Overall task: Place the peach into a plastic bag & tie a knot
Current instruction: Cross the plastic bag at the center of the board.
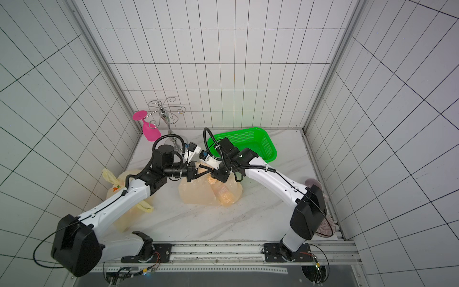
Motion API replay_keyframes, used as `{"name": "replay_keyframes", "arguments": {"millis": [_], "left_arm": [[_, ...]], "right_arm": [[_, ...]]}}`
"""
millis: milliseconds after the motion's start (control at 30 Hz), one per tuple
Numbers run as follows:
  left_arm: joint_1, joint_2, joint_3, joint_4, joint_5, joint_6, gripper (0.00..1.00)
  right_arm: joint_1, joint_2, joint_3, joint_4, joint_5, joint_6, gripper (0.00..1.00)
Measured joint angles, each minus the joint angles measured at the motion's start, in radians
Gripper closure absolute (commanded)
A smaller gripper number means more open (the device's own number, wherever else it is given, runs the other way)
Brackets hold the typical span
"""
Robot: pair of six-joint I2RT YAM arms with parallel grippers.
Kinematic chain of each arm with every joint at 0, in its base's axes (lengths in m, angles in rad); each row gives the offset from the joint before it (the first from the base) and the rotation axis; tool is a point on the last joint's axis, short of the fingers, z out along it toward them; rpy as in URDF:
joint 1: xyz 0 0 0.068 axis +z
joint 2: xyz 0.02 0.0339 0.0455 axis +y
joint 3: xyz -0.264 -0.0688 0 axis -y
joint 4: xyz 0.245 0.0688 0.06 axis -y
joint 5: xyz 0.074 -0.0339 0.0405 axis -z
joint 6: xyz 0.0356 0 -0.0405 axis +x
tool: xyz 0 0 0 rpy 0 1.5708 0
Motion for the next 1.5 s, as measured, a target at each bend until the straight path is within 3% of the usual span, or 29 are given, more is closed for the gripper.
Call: {"name": "replay_keyframes", "arguments": {"millis": [267,500,633,767,933,1100,1400,1500], "left_arm": [[0.022,0.002,-0.024,0.041,-0.011,-0.052,1.0],[0.061,-0.016,-0.049,0.03,-0.013,-0.038,0.66],[0.071,-0.059,-0.085,-0.007,-0.062,0.016,0.57],[0.07,-0.089,-0.122,-0.016,-0.114,0.05,0.6],[0.063,-0.066,-0.132,-0.013,-0.133,0.069,0.84],[0.025,-0.021,-0.131,0.008,-0.114,0.042,0.94],[-0.016,-0.031,-0.156,0.097,-0.1,-0.064,0.96],[-0.016,-0.048,-0.151,0.083,-0.095,-0.063,0.85]], "right_arm": [[0.002,-0.003,-0.077,0.134,0.029,0.076,0.89],[-0.016,-0.005,-0.125,0.234,-0.008,0.126,0.98],[-0.041,-0.018,-0.134,0.256,-0.064,0.136,1.0],[-0.052,-0.031,-0.134,0.26,-0.092,0.142,1.0],[-0.057,-0.032,-0.134,0.261,-0.084,0.162,1.0],[-0.057,-0.031,-0.143,0.298,0.002,0.206,1.0],[-0.054,-0.084,-0.28,0.506,0.068,0.242,0.99],[-0.053,-0.117,-0.316,0.553,0.066,0.24,1.0]]}}
